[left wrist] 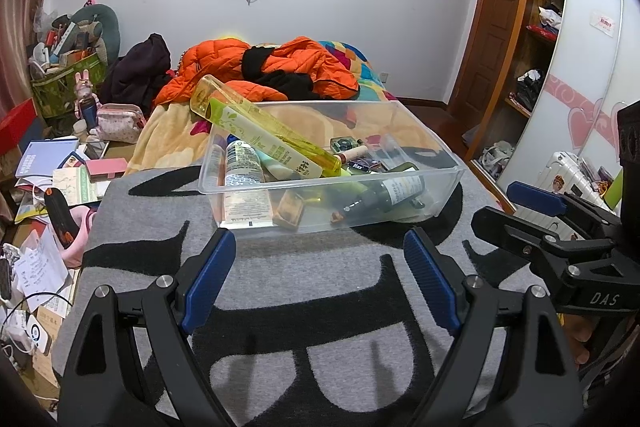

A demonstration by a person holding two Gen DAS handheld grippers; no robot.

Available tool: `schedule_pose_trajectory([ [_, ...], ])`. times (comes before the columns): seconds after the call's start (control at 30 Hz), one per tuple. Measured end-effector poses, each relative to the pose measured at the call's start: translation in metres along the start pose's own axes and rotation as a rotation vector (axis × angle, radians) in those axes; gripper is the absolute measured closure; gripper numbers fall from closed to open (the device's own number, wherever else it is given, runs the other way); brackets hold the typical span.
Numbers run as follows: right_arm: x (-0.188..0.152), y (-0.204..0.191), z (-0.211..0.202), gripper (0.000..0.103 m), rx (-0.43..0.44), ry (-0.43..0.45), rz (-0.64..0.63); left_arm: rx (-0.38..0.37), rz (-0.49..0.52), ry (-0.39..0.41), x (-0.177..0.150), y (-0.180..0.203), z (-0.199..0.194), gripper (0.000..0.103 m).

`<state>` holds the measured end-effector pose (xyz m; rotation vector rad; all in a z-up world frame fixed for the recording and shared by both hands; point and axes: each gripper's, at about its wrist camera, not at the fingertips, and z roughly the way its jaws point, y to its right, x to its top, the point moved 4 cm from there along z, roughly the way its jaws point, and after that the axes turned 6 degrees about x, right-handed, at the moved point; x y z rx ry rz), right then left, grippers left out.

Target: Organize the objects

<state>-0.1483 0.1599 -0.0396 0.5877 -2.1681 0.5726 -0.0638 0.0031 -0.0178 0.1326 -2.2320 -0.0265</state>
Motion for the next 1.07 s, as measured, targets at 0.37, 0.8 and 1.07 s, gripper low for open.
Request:
schedule_pose_trajectory([
  [0.37,-0.0009,0.0011,0.0003,0.015,0.001,0.001,0.002,-0.005,-0.017,-0.008,0.0015,-0.0032,0.0006,0.016],
  [0.8,-0.0019,0.0011,0.0003,0.015,0.003,0.0,0.004,-0.02,-0.037,-0.015,0.001,-0.0042,-0.0005,0.01],
  [1.07,-0.0022,0.0006,0.0007,0.015,0.002,0.001,0.006,-0.01,-0.024,-0.01,0.0021,-0.0039,-0.003,0.007],
])
